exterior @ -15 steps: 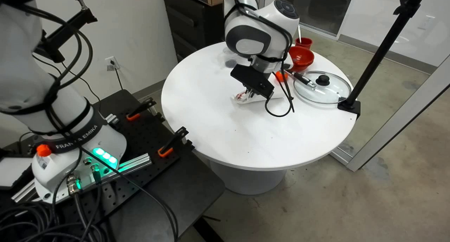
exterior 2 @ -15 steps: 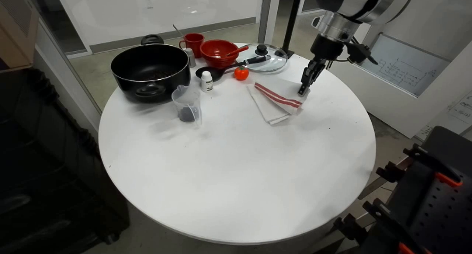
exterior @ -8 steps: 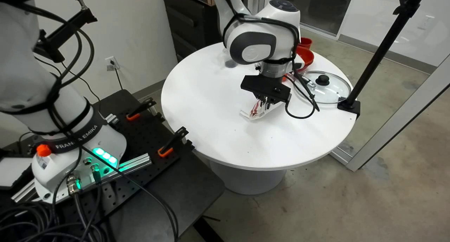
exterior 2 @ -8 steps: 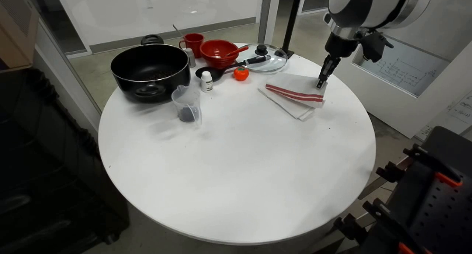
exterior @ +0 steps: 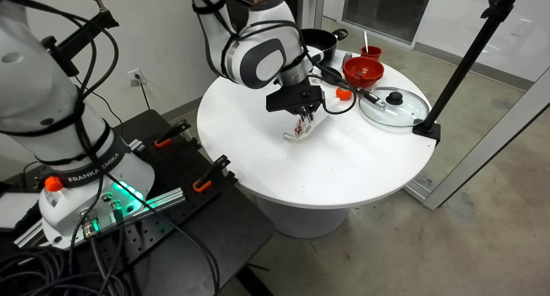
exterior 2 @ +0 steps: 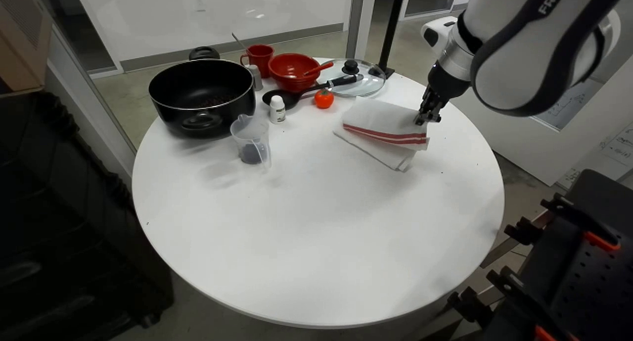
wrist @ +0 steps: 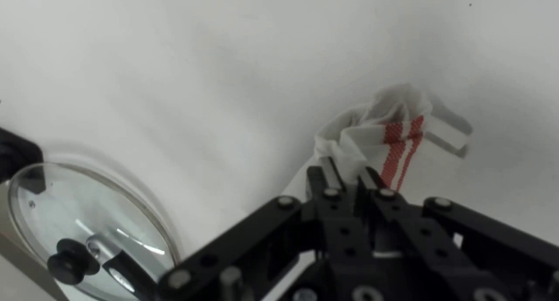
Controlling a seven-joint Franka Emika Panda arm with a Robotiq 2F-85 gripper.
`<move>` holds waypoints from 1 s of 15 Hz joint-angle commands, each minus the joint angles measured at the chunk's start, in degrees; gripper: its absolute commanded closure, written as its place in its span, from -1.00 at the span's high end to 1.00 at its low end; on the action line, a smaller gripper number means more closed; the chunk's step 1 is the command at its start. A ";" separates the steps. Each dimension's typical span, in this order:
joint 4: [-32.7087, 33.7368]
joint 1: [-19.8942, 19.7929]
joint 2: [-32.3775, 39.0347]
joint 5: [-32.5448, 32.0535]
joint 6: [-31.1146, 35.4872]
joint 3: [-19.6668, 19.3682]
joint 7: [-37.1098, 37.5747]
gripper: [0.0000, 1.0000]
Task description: Fold the towel
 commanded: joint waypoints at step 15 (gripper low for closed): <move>-3.84 51.98 2.64 20.32 6.55 -33.58 -4.31 1.00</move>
